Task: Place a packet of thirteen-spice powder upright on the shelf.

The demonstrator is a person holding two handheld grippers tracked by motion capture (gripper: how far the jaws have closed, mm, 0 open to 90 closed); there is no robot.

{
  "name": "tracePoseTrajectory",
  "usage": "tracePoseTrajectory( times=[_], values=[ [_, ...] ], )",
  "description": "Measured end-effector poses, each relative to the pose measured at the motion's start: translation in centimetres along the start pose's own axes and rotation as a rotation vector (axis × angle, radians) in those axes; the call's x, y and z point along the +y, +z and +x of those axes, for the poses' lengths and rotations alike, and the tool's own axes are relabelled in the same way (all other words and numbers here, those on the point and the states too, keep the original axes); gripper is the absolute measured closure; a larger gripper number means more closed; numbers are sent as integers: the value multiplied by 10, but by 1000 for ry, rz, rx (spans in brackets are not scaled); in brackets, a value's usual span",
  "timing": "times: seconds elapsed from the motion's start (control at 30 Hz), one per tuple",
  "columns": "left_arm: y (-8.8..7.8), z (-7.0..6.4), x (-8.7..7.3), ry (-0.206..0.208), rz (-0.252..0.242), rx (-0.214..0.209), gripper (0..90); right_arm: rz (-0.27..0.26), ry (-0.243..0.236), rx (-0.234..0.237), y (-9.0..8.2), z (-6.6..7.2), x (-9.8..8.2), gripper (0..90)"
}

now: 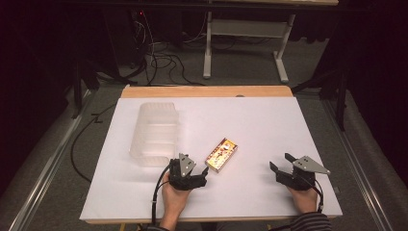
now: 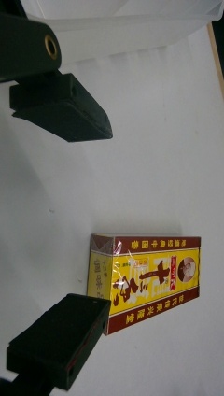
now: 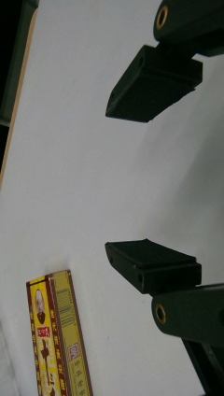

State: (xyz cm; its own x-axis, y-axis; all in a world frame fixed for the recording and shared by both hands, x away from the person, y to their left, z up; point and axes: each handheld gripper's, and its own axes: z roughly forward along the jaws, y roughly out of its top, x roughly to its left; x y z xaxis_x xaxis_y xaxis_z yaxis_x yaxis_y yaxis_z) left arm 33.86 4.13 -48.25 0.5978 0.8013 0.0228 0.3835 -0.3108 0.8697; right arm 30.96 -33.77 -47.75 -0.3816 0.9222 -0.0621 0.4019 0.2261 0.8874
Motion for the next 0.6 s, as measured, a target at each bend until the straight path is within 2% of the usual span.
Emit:
tracePoseTrajectory(
  times=[0.6],
  values=[
    [0, -1, 0, 18, 6, 3, 196, -3, 4, -1, 0, 0, 0, 305]
  ],
)
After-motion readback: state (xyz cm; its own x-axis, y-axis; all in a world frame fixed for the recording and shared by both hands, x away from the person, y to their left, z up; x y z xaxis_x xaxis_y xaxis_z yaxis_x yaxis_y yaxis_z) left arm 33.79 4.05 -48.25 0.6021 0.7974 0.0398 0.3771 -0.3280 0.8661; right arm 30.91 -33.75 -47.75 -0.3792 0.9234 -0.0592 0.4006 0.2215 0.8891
